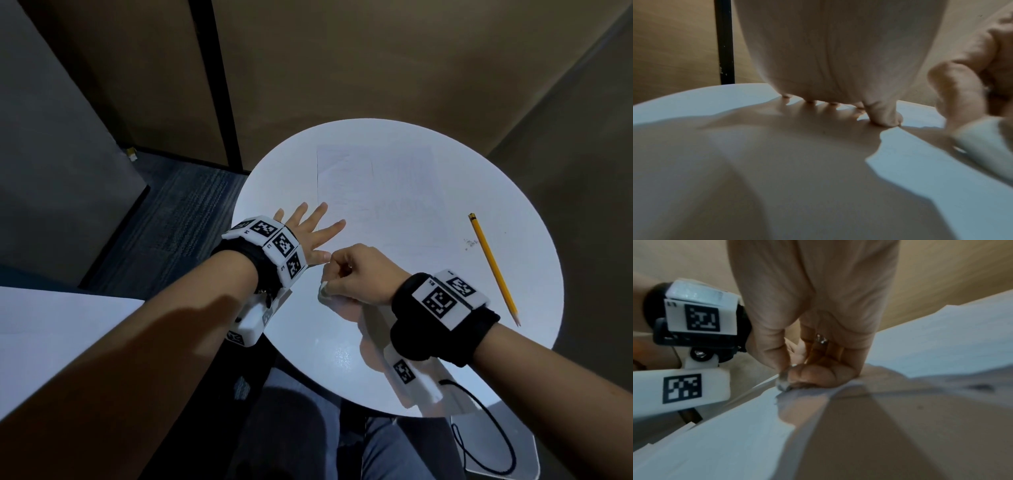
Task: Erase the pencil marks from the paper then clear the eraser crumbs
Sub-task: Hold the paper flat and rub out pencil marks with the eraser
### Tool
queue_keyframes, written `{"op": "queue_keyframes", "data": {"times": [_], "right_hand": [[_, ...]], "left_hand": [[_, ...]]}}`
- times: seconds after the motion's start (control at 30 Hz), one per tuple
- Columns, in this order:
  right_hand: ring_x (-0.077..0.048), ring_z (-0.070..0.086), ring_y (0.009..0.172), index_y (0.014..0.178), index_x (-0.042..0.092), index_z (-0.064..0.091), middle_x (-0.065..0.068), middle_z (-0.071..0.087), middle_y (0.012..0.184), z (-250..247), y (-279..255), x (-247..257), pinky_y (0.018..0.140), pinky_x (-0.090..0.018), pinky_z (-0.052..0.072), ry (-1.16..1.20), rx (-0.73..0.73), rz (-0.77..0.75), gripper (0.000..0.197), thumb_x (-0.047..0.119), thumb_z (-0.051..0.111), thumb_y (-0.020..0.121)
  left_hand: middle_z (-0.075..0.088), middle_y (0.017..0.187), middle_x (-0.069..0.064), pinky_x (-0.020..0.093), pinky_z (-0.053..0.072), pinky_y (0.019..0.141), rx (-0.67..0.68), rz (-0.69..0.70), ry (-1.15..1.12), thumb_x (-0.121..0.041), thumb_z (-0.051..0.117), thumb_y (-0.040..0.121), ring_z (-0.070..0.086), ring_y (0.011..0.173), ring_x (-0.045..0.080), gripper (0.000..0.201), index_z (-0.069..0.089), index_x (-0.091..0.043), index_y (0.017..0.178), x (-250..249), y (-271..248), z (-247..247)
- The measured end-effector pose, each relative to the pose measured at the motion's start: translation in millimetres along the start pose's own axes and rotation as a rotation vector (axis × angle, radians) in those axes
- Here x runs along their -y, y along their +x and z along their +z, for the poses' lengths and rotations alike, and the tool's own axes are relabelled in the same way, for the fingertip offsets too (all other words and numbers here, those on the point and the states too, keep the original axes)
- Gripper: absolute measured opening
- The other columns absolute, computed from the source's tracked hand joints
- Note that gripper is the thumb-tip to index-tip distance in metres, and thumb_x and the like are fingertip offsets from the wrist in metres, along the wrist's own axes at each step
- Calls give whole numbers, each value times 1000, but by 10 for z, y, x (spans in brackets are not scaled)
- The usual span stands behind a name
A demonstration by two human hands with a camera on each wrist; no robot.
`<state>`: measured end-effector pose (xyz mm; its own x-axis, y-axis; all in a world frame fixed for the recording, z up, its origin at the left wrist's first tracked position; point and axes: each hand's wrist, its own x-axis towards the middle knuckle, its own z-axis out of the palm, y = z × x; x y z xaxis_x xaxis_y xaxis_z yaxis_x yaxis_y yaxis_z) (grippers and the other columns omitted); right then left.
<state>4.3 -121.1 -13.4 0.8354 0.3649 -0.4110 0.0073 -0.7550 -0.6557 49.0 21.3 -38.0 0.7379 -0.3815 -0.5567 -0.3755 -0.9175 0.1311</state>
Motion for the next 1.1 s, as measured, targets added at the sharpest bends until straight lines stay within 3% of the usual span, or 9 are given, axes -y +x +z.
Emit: {"op": "queue_keyframes", "data": {"times": [0.1, 0.3, 0.4, 0.53, 0.63, 0.7, 0.87, 0.97, 1.1], "right_hand": [[-11, 52, 66, 80, 9, 62, 0, 59, 72, 17, 19, -10, 60, -19, 41, 83, -119, 13, 6, 12, 67, 78], [-2, 48, 59, 68, 25, 52, 11, 53, 63, -13, -43, 36, 55, -9, 36, -96, 63, -88, 23, 8, 64, 78], [-4, 48, 61, 76, 37, 43, 11, 57, 71, 5, -79, 50, 59, -10, 36, -153, 106, -197, 40, 5, 67, 77], [-4, 56, 58, 74, 20, 57, 10, 62, 64, -32, -72, -44, 64, -18, 45, 62, 14, -108, 18, 8, 68, 81], [-21, 61, 53, 82, 9, 56, -13, 67, 67, -52, -40, -86, 57, -27, 51, 292, -106, -7, 9, 10, 63, 85], [-12, 60, 59, 83, 11, 57, -7, 68, 71, -50, -6, -91, 59, -16, 46, 173, -144, 3, 9, 14, 65, 84], [-1, 48, 59, 67, 19, 50, 7, 55, 65, -18, -3, -37, 52, -8, 37, -97, -29, -69, 22, 16, 66, 80], [-3, 48, 58, 66, 18, 49, 9, 53, 61, -41, -12, -32, 53, -8, 37, -147, 15, -110, 23, 15, 66, 80], [-17, 55, 75, 79, 10, 56, -5, 65, 79, -11, 22, -45, 57, -14, 36, -144, -93, -132, 11, 17, 63, 84]], "left_hand": [[-23, 156, -2, 54, -3, 113, -10, -5, 5, -53, 27, 98, -16, 144, 29, 64, -10, -41, 147, 10, 22, 11], [-24, 156, -3, 53, -3, 113, -15, -5, 14, -57, 27, 96, -16, 144, 28, 65, -13, -43, 146, 43, 59, 55], [-23, 156, -2, 53, -4, 113, -17, 0, -1, -60, 26, 94, -16, 145, 28, 67, -11, -43, 146, 43, 48, 44], [-24, 156, -2, 53, -2, 113, -3, -9, 2, -56, 27, 97, -16, 145, 28, 64, -12, -43, 146, 28, 39, 17], [-24, 156, -2, 53, -2, 114, 2, -17, 6, -54, 27, 98, -16, 145, 28, 64, -13, -42, 147, 12, 30, 4], [-24, 156, -2, 53, -2, 114, 3, -14, 5, -55, 26, 97, -16, 145, 28, 64, -12, -42, 147, 6, 23, -3], [-24, 156, -2, 52, -3, 114, 1, -3, -14, -53, 28, 98, -17, 144, 28, 63, -11, -42, 147, 5, 3, -5], [-24, 156, -3, 52, -3, 114, -5, -1, -11, -53, 28, 98, -16, 144, 28, 63, -11, -42, 147, 11, 9, 7], [-24, 156, -3, 52, -3, 114, -5, -15, 5, -54, 27, 98, -16, 145, 27, 64, -12, -42, 147, -3, 23, 18]]}}
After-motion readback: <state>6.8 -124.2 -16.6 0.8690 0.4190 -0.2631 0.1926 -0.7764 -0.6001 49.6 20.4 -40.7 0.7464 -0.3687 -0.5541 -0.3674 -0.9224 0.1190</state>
